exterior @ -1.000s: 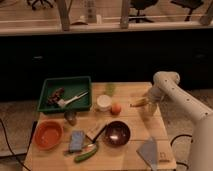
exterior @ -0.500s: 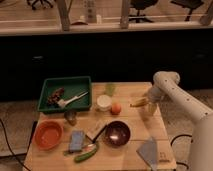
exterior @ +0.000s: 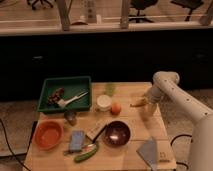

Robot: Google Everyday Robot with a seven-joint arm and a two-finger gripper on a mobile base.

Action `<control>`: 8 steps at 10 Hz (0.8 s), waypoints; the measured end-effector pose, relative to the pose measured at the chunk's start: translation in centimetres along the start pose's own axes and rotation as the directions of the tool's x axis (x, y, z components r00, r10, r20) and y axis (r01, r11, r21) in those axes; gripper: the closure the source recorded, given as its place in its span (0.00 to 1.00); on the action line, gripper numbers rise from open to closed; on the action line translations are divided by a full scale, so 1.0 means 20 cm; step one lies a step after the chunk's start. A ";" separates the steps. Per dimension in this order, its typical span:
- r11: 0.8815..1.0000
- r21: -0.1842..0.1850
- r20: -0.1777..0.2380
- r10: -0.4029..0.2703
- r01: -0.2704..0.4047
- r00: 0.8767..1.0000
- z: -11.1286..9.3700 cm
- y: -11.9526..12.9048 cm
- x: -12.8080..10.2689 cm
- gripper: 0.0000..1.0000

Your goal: Place banana in purple bowl

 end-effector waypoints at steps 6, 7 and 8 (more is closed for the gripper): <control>0.999 -0.010 0.004 -0.033 0.033 0.999 0.03 0.00 -0.02 0.61; 0.999 -0.011 0.005 -0.034 0.034 0.999 0.03 0.01 -0.02 0.69; 0.999 -0.012 0.006 -0.032 0.032 0.999 0.03 0.02 -0.01 0.80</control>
